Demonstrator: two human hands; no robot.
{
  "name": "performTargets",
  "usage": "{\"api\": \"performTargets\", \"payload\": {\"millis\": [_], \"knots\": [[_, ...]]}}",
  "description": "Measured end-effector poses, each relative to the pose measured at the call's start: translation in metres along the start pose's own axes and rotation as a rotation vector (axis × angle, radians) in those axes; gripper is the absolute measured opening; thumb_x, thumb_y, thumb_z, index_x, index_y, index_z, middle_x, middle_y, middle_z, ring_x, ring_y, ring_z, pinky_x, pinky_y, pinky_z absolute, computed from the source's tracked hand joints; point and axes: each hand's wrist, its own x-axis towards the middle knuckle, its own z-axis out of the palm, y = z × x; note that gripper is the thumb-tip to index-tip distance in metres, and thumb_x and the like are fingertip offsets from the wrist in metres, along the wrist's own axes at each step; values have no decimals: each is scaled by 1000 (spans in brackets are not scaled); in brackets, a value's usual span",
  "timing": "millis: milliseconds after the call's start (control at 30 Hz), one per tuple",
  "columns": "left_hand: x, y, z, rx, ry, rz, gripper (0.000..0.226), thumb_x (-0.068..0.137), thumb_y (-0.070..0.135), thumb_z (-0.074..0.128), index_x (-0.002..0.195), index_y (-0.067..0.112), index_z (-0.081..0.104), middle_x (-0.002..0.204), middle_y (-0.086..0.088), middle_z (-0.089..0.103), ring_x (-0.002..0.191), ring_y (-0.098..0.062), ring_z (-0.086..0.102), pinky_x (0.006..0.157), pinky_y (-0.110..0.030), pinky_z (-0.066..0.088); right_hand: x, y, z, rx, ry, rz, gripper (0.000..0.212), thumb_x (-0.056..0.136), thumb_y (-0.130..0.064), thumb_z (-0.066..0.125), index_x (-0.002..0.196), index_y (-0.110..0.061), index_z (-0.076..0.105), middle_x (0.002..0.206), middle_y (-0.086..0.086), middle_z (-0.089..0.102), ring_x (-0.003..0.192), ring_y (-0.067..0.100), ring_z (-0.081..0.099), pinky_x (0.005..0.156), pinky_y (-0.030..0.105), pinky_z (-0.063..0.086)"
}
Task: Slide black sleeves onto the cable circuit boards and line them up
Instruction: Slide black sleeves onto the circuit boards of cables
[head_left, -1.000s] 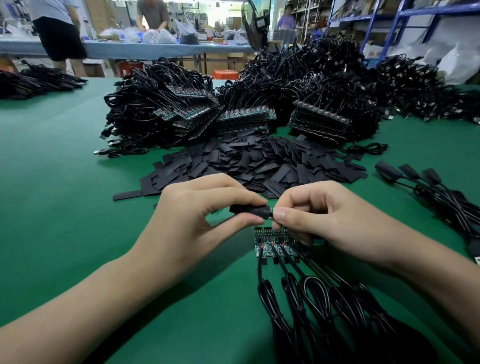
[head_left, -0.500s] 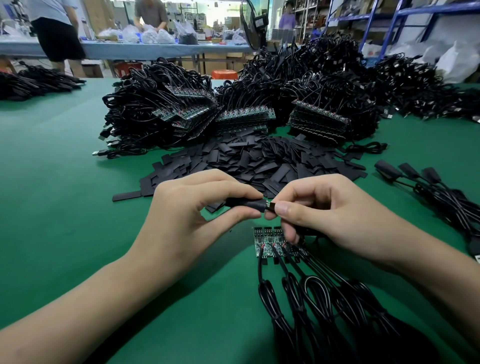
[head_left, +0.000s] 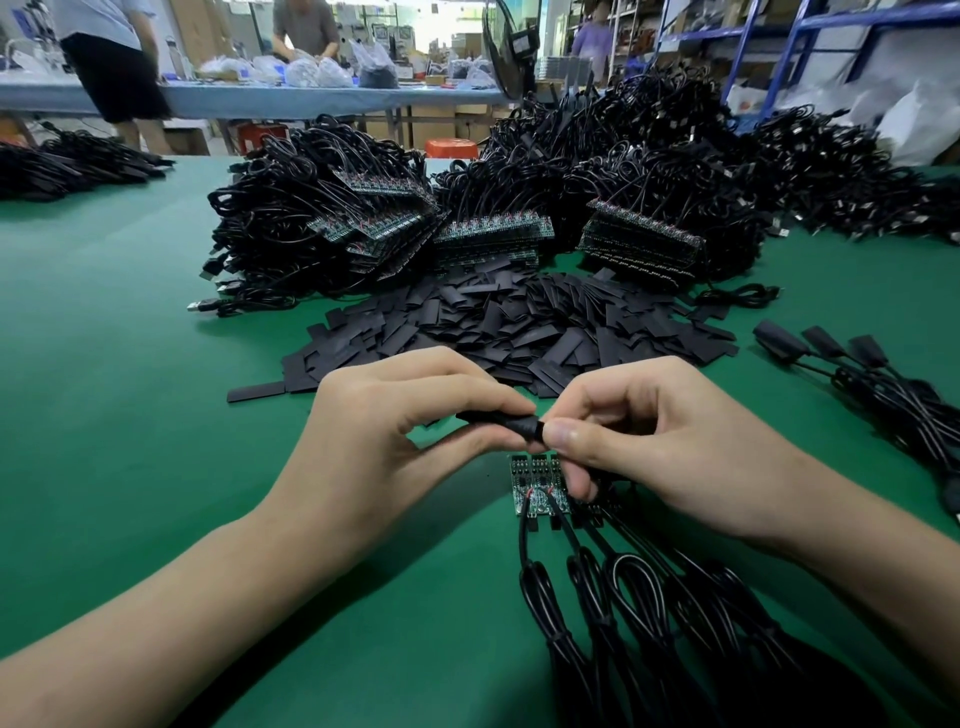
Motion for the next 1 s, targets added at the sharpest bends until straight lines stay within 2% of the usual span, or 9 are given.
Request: {"api": "performTargets", "payload": {"millis": [167,267,400,533,633,700,833,1000], "knots": [[0,1,1,3,2,1,17,83,24,80,98,15,80,93,6,73,87,-3,69,78,-22,56,1,1,1,54,-4,26,19,99,-13,63,83,-16,73,66,4,71,61,10,65,66,17,51],[1,2,2,17,78,-85,18,85,30,82,100,21,80,96,7,71,90,-8,68,77,-27,54,2,3,2,61,46,9,19,101,-16,63,85,-16,73,70,4,74,65,13,68,69,19,52],[3,5,2,39,174,-203,34,77,37,81,108,24,79,94,5,66,89,-6,63,82,-11,45,2,6,6,7,101,-27,11,101,-18,63,95,-17,73,79,3,77,74,15,73,78,26,57],[4,7,2,35,201,-250,48,74,39,81,117,19,75,94,8,71,89,-5,67,86,-16,50,2,8,8,-10,140,-16,9,100,-18,65,94,-20,71,77,1,78,72,16,73,78,27,58],[4,9,3,-28,226,-299,43,74,38,82,110,16,75,94,9,75,88,-5,71,87,-23,55,3,7,9,34,144,3,10,100,-15,64,93,-18,71,77,3,78,70,17,73,78,33,59],[3,7,5,-58,222,-315,38,74,33,85,107,16,75,94,8,76,88,-7,73,86,-29,57,3,6,9,63,134,14,11,100,-12,63,93,-14,71,76,5,78,70,17,73,77,30,59],[2,3,8,-137,193,-323,42,74,32,85,111,15,75,99,5,76,93,-12,74,90,-37,58,3,5,10,86,117,33,12,100,-12,63,91,-8,70,75,6,77,69,16,73,77,24,58],[1,1,11,-212,182,-317,49,72,37,84,117,18,73,104,8,75,99,-12,73,92,-34,58,4,6,10,86,112,25,12,99,-13,62,91,-7,69,73,7,76,67,14,71,74,20,55]]}}
